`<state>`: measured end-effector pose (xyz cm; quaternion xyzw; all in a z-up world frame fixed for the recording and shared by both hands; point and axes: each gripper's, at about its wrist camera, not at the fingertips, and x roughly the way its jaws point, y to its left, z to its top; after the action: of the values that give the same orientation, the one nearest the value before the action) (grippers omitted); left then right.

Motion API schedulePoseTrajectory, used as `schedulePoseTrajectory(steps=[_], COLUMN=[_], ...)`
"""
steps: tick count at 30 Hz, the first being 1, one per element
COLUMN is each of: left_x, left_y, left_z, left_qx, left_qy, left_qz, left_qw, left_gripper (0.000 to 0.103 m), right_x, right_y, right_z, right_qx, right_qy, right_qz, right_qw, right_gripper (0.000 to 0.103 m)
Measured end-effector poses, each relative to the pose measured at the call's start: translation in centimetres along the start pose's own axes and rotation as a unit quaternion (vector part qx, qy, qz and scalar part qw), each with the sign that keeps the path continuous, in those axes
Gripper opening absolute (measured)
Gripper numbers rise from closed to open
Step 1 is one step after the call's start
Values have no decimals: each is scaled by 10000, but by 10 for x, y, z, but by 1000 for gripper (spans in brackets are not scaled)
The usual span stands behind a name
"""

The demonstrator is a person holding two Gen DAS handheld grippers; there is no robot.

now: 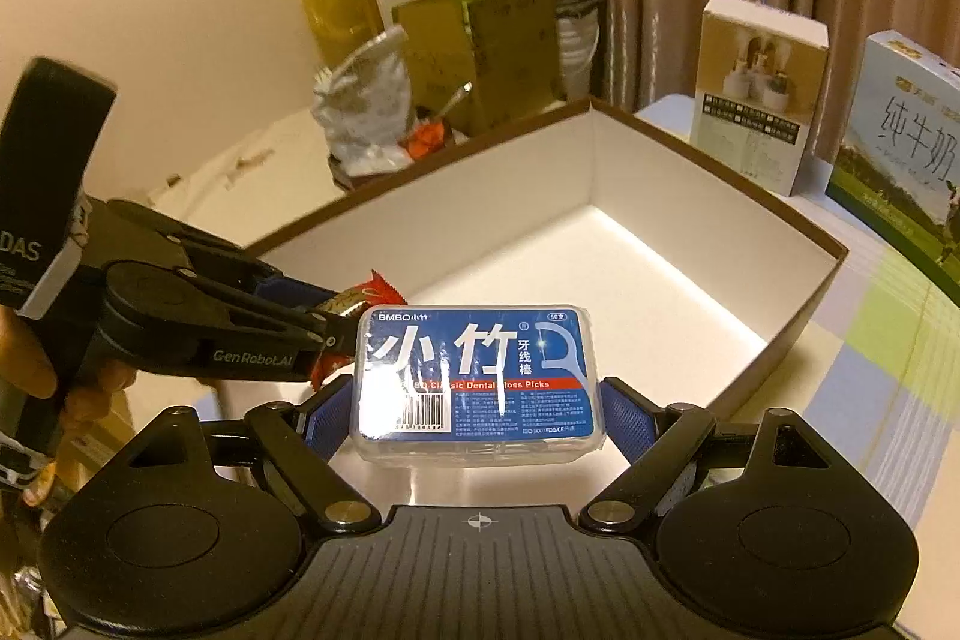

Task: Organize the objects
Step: 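Carry candy packet and floss box into the box and release both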

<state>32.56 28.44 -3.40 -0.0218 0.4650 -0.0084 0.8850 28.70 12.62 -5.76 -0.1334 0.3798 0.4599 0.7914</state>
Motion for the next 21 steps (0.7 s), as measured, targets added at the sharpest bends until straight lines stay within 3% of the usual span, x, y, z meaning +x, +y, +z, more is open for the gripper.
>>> schedulePoseTrajectory(steps=[17,21], left_x=[75,73], left_y=[6,6], left_z=[18,19], left_qx=[246,298], left_qy=[860,833], left_qz=[-270,-249], left_qw=[9956,9958], left_gripper=[24,35], right_x=[59,69], right_y=[-19,-20], right_z=[12,13], right_qx=[-425,-634], right_qy=[772,922], right_qz=[-307,-390], right_qw=[9956,9930], right_gripper=[83,83])
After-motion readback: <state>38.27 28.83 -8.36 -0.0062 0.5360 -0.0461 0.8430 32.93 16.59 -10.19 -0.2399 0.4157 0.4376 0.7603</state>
